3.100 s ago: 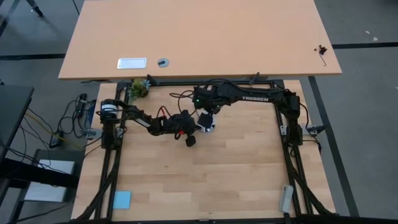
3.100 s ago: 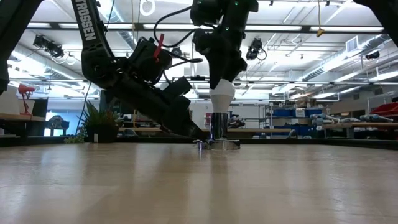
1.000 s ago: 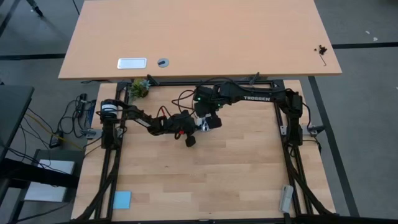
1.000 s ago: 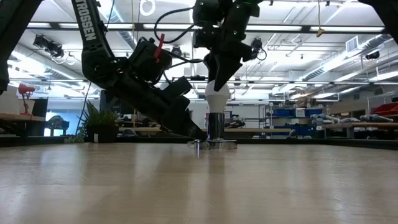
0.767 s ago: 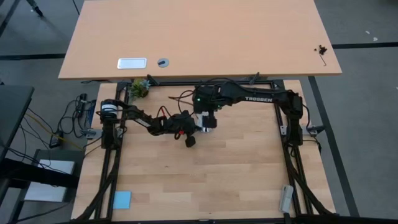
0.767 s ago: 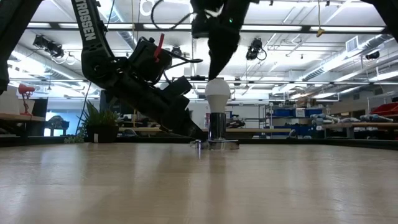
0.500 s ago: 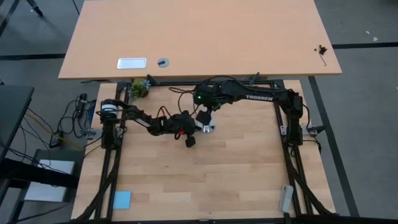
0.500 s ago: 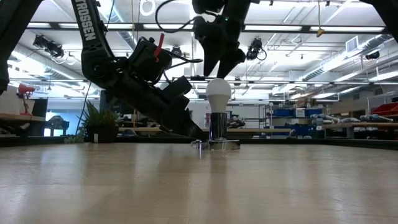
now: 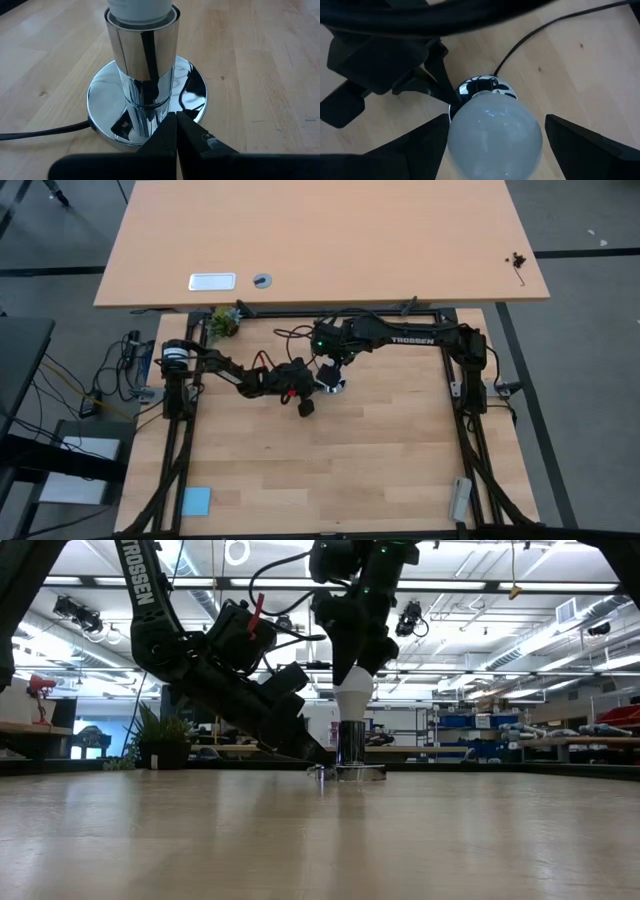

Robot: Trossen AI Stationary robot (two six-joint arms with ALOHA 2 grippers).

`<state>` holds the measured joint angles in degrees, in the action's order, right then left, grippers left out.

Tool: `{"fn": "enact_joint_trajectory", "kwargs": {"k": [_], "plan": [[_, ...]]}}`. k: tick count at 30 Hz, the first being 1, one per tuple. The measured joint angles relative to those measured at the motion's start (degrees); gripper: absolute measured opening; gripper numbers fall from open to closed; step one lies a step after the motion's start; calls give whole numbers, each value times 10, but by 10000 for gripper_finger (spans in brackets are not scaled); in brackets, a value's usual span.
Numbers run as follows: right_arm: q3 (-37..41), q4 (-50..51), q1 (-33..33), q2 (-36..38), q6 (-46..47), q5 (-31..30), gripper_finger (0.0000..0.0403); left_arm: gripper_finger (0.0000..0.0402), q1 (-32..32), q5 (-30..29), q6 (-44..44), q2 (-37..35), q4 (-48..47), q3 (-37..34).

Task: Screw lightbulb
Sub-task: Remove the white lightbulb from the silver lamp

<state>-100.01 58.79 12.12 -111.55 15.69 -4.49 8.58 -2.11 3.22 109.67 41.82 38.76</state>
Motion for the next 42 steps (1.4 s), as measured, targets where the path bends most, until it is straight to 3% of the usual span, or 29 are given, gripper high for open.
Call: {"fn": "enact_joint_trajectory", "kwargs": {"k": [6,14,18,29,33,37,42], "plan": [[0,-1,5,0,-86,9,298,3,0,-2,0,0,0,0],[0,0,19,0,-460,95,263,3,0,-2,0,0,0,0],[0,-1,20,0,-487,90,275,3,0,-2,0,0,0,0],[-52,3,-19,2,-361,13,337,3,0,-2,0,0,0,0],[-72,13,-32,2,-194,-54,348,3,0,-2,0,0,0,0],[-74,37,-26,2,-17,-43,349,3,0,-2,0,0,0,0],[-48,40,-23,0,53,-31,344,3,0,-2,0,0,0,0]]}}
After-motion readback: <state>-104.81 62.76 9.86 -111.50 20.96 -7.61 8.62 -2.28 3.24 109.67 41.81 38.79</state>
